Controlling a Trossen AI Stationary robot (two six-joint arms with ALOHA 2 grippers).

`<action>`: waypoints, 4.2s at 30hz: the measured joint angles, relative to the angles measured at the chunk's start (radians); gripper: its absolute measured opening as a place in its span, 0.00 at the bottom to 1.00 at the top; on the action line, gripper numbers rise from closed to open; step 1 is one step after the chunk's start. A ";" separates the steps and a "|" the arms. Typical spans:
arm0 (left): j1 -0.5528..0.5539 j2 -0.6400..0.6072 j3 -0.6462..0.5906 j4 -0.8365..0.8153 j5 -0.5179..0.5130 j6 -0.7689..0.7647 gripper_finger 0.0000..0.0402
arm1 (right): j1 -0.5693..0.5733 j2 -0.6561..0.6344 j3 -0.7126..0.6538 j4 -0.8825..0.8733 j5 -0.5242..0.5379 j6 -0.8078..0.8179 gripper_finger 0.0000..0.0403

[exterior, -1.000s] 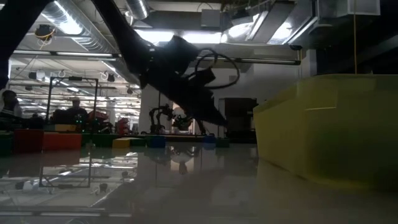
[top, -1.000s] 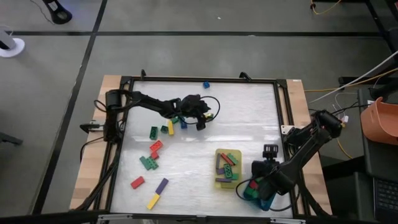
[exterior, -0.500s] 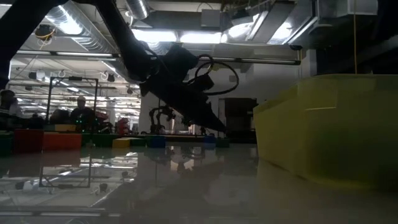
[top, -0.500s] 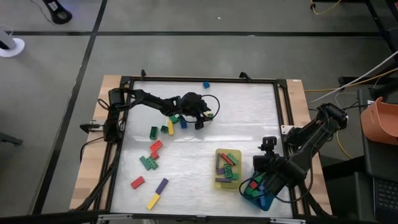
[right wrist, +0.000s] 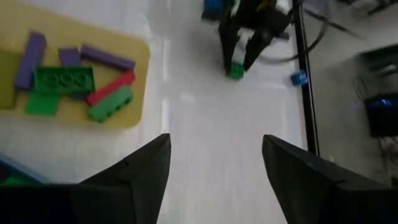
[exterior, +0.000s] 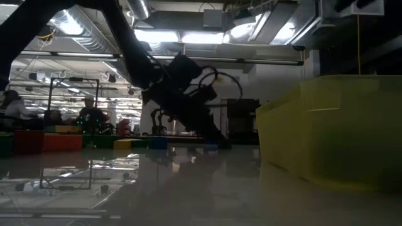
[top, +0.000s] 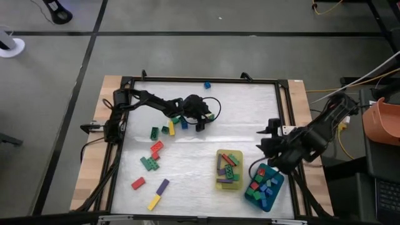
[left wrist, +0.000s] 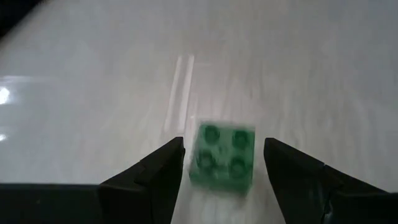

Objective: Sort blocks by size
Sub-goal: Put the small green game piece into the blue bin

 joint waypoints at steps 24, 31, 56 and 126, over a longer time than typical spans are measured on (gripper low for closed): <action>-0.009 0.045 0.067 -0.067 0.034 -0.188 0.31 | -0.300 -0.301 -0.124 0.576 -0.339 -0.704 0.63; -0.046 -0.078 0.068 -0.054 0.259 -0.416 0.31 | -0.457 -0.433 -0.539 1.051 -0.419 -0.780 0.63; -0.219 -0.135 0.068 0.261 0.387 -0.757 0.32 | -0.493 -0.046 -0.778 1.803 -0.484 -0.886 0.63; -0.023 -0.136 0.068 0.099 0.030 -0.310 0.55 | -0.070 -0.124 -0.494 0.576 -0.865 0.219 0.31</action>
